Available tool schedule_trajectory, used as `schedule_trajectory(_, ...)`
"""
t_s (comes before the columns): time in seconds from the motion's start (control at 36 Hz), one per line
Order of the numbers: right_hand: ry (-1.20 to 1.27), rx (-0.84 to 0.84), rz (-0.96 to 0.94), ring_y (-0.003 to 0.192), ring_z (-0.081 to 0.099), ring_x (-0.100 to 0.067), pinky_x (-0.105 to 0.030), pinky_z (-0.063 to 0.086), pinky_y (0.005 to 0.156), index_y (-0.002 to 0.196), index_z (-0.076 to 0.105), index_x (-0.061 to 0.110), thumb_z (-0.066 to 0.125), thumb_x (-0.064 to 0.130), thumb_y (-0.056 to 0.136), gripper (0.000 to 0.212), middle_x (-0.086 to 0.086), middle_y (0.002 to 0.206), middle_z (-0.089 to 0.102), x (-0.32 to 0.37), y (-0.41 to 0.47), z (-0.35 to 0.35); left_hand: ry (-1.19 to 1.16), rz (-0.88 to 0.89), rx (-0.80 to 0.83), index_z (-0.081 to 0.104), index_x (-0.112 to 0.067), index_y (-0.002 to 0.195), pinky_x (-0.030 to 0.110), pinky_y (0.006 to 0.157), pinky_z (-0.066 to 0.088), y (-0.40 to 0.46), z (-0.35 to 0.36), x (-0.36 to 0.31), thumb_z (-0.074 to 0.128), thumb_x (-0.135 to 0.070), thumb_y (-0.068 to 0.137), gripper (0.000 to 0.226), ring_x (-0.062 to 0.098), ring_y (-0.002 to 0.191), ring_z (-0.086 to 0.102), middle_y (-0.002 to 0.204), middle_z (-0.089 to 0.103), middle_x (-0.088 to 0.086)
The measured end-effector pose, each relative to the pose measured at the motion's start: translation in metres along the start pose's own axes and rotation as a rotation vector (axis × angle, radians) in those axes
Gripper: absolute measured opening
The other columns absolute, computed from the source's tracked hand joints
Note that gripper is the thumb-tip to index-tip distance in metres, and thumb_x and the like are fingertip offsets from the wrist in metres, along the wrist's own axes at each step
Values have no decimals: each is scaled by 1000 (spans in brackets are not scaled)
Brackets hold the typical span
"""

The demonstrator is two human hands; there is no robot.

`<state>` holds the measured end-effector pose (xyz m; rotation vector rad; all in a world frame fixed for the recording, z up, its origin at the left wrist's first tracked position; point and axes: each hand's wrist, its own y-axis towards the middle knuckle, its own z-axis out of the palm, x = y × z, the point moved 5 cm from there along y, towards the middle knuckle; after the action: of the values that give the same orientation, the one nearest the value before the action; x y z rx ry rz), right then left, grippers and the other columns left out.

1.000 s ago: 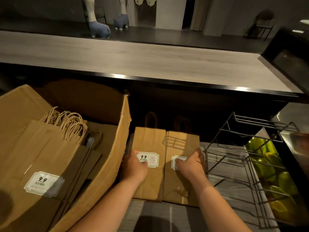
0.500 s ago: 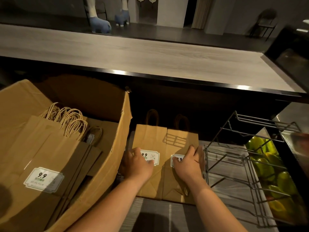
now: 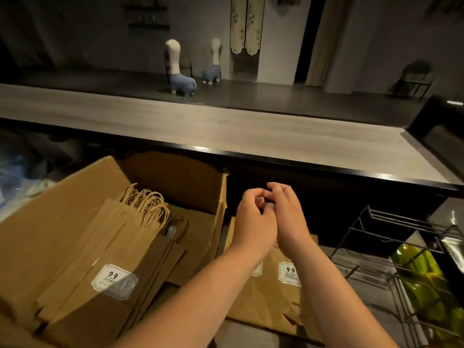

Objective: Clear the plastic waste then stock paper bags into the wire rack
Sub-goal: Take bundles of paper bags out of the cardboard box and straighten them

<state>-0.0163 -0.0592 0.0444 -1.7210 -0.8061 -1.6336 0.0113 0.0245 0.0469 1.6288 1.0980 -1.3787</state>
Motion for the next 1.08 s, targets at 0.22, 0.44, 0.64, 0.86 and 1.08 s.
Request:
schedule_trajectory(0.22,117,195,48,95,69,-16,-29,56,74,117,57,21,54,27,99,18,-3,110,68,44,-7,75,47,25,-77,40,-28,133,12,64,43,12,-89,-29,55,-21,95,40,1,93,55,112,54,-6)
schedule_trajectory(0.44,75,365,249,116,56,-23,-52,44,105,133,44,19,56,29,98,39,-3,130,55,32,-8,170,122,-249,-69,36,-33,135,45,99,46,32,-217,4,64,-26,89,54,21,111,56,123,55,1)
schedule_trajectory(0.64,-206,502,389,103,59,-25,-47,50,96,143,39,12,57,30,96,53,-10,131,55,12,-1,260,274,-563,71,53,-20,96,45,101,45,46,-310,56,57,-18,95,4,23,97,57,99,58,2)
schedule_trajectory(0.86,-1081,691,366,133,44,-33,-37,38,110,143,44,5,57,22,97,50,-16,145,45,-48,-16,287,547,-734,269,55,-14,120,38,94,49,49,-357,138,54,-25,96,27,19,100,61,116,65,5)
schedule_trajectory(1.08,-1313,692,380,110,48,-20,-30,41,91,142,40,17,58,34,94,54,-6,131,50,-76,-13,259,641,-722,466,64,-10,112,28,72,53,60,-350,148,55,-17,93,22,8,71,63,84,67,0)
